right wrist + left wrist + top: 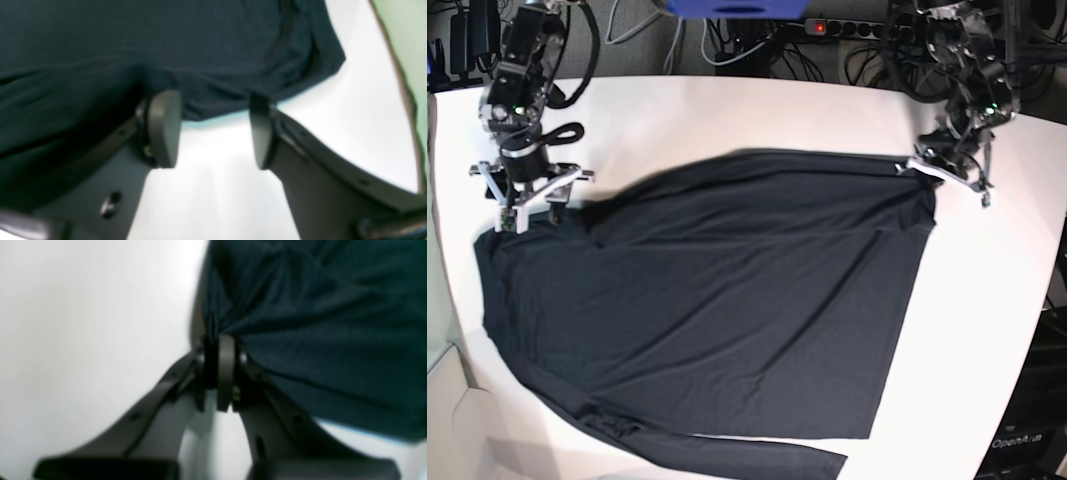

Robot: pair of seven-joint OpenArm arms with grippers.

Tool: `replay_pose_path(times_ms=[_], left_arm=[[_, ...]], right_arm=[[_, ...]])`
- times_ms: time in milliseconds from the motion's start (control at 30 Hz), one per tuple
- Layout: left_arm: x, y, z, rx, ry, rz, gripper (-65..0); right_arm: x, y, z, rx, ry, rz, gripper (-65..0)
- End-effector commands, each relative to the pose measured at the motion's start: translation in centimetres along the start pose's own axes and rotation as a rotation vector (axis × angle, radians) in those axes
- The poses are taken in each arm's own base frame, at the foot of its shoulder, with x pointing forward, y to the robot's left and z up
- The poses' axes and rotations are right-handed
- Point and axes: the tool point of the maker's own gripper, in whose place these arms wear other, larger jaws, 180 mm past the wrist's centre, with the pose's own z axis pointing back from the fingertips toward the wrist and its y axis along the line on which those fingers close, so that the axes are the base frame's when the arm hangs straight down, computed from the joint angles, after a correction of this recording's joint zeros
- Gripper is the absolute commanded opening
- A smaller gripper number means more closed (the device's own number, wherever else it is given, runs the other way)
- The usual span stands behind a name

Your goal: Fold the T-shirt properly

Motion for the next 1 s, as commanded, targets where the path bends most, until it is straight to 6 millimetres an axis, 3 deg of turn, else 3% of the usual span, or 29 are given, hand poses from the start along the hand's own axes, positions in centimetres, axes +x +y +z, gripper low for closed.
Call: replay_pose_path(times_ms=[0,200,500,967], left_arm=[[1.7,0.2,0.3,0.002,-0.043,-0.012,-65.0],[3.2,0.8,0.3,0.009,-0.062,-0.034,-65.0],[3.9,0.6,0.2,0.01,-0.074,-0.039,-65.0],[4.1,0.6,0.2,0.01,-0.079,-0.041,-65.0]], right_arm=[[1.5,0.1,0.1,0.004,-0.056,-0.002,-28.1],[1.1,0.3,0.0,0.009,-0.045,-0.01,-26.1],[-2.3,0.4,-0.5,0.015,0.04,-0.026,-26.4],[-3.3,0.5,0.0,0.019,0.06,-0.021,-26.5]])
